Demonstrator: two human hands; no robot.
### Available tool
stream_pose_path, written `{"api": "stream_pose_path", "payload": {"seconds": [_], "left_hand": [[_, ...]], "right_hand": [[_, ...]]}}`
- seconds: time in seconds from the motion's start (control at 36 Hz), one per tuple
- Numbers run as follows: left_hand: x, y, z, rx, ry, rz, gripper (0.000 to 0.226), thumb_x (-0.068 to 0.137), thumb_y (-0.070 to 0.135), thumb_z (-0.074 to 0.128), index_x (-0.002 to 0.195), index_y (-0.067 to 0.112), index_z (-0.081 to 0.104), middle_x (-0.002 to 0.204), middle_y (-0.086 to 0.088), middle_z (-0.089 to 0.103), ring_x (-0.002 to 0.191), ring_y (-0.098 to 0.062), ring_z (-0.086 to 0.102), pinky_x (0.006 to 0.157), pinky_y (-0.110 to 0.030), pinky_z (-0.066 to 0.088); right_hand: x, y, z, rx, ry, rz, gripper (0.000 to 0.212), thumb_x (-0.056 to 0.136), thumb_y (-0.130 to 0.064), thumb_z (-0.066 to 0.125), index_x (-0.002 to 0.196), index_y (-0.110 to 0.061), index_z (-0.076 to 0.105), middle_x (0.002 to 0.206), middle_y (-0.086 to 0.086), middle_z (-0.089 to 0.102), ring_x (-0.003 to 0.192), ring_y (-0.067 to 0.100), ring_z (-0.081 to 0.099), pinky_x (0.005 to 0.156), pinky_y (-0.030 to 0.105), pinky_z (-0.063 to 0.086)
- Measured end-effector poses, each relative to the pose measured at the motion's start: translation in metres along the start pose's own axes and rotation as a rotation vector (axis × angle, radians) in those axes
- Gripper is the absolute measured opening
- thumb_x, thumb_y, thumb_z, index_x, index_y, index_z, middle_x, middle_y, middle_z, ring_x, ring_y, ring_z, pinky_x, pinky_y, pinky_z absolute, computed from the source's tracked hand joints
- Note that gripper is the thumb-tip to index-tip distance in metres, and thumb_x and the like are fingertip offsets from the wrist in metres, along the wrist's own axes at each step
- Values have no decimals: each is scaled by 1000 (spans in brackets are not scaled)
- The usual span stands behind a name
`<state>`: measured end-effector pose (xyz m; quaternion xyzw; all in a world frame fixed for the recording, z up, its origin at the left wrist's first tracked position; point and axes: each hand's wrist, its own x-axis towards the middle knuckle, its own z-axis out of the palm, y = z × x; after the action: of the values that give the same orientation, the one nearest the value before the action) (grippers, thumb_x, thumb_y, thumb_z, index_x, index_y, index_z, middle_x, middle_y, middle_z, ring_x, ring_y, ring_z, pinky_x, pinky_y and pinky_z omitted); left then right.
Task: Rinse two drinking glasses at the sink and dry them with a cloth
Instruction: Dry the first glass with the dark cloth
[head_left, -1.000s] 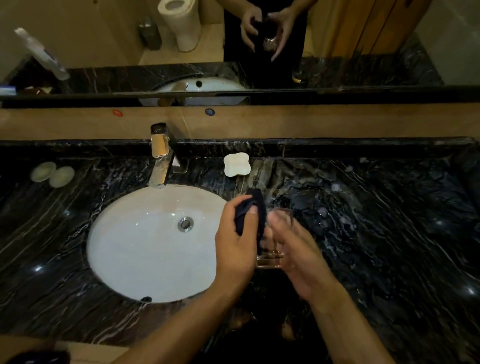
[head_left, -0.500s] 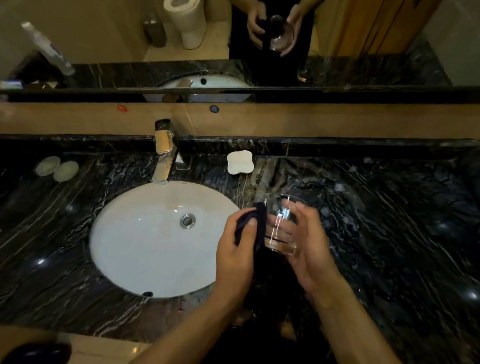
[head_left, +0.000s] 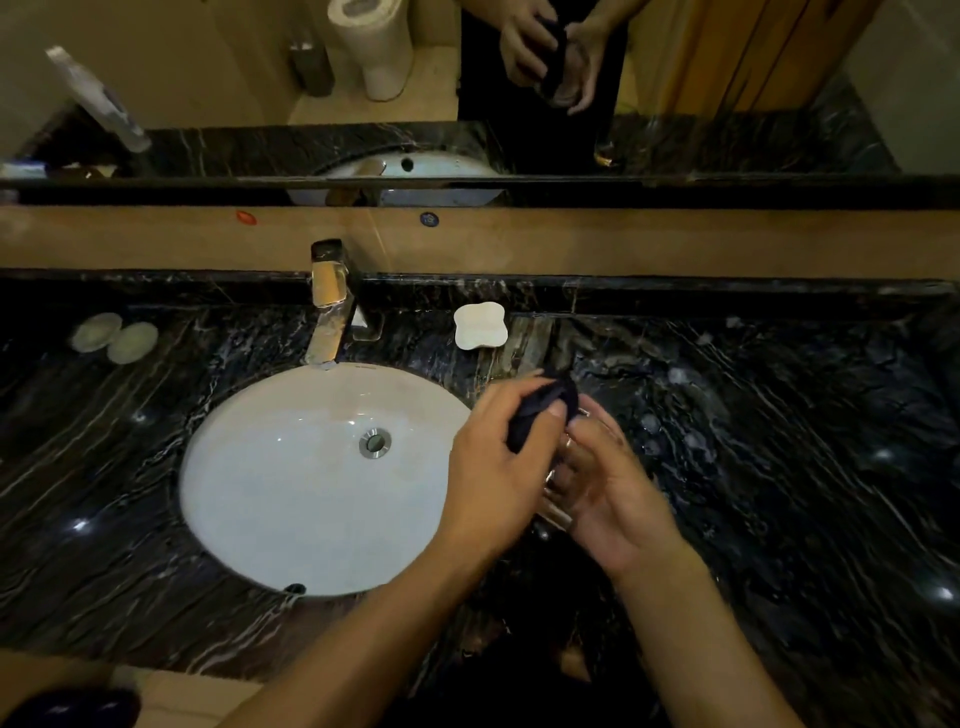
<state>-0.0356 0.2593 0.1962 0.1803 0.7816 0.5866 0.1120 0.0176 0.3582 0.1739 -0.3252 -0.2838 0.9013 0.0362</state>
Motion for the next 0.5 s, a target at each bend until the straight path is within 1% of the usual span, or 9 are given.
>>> {"api": "stream_pose_path", "payload": {"seconds": [0.06, 0.11, 0.14, 0.19, 0.28, 0.31, 0.36, 0.42, 0.5], "left_hand": [[-8, -5, -2, 11, 21, 59, 22, 90, 33, 61, 105, 48, 62, 116, 15, 67, 111, -1, 62, 95, -22, 50], [-19, -12, -3, 18, 63, 114, 22, 89, 31, 58, 109, 40, 65, 122, 12, 66, 117, -3, 60, 99, -21, 47], [-25, -16, -2, 17, 87, 129, 24, 90, 31, 57, 111, 38, 65, 127, 10, 64, 121, -5, 58, 101, -20, 45], [-39, -22, 5, -19, 124, 93, 29, 92, 35, 55, 118, 44, 61, 139, 10, 55, 132, -6, 50, 108, -20, 38], [-58, -18, 22, -206, 104, -134, 42, 91, 52, 49, 132, 57, 44, 153, 20, 39, 142, 0, 36, 116, -26, 33], [-60, -15, 27, -310, 126, -220, 45, 90, 56, 49, 134, 60, 41, 152, 21, 41, 140, 1, 39, 115, -29, 34], [-53, -8, 30, -491, 220, -383, 38, 94, 55, 53, 131, 58, 46, 141, 16, 56, 130, -4, 53, 111, -36, 42], [-35, -4, 23, -681, 301, -529, 30, 100, 47, 50, 128, 44, 58, 128, 2, 68, 120, -18, 63, 105, -44, 48], [-12, -9, 1, -923, 260, -752, 48, 101, 47, 47, 129, 14, 64, 123, -17, 69, 118, -34, 65, 109, -51, 45]], "right_hand": [[-1, -1, 1, 71, -5, 57, 79, 67, -31, 82, 137, -9, 54, 124, 18, 67, 101, 31, 69, 75, 38, 61], [0, -2, 3, 82, 40, 53, 65, 67, -35, 77, 126, -10, 62, 112, 14, 69, 90, 26, 69, 74, 37, 59], [1, -3, 5, 123, 69, 30, 59, 68, -34, 76, 121, -13, 63, 107, 11, 69, 91, 25, 68, 79, 39, 57], [3, -4, 10, 226, 119, -26, 54, 68, -32, 77, 116, -14, 61, 106, 8, 67, 103, 26, 62, 92, 43, 53], [4, 0, 20, 228, 165, -144, 51, 72, -31, 75, 118, -12, 62, 107, 4, 67, 101, 19, 67, 92, 44, 55], [2, 3, 22, 206, 161, -184, 56, 74, -30, 76, 124, -10, 60, 107, 5, 69, 97, 18, 70, 90, 44, 58], [-2, 7, 27, 163, 120, -255, 66, 78, -24, 75, 137, -3, 51, 108, 8, 70, 94, 19, 72, 81, 38, 59], [-9, 10, 27, 128, 61, -286, 70, 76, -22, 78, 138, -2, 50, 110, 10, 70, 96, 20, 71, 78, 32, 59], [-18, 16, 24, 92, -1, -280, 89, 48, -31, 96, 128, -12, 60, 115, 10, 70, 105, 24, 69, 86, 33, 58]]}}
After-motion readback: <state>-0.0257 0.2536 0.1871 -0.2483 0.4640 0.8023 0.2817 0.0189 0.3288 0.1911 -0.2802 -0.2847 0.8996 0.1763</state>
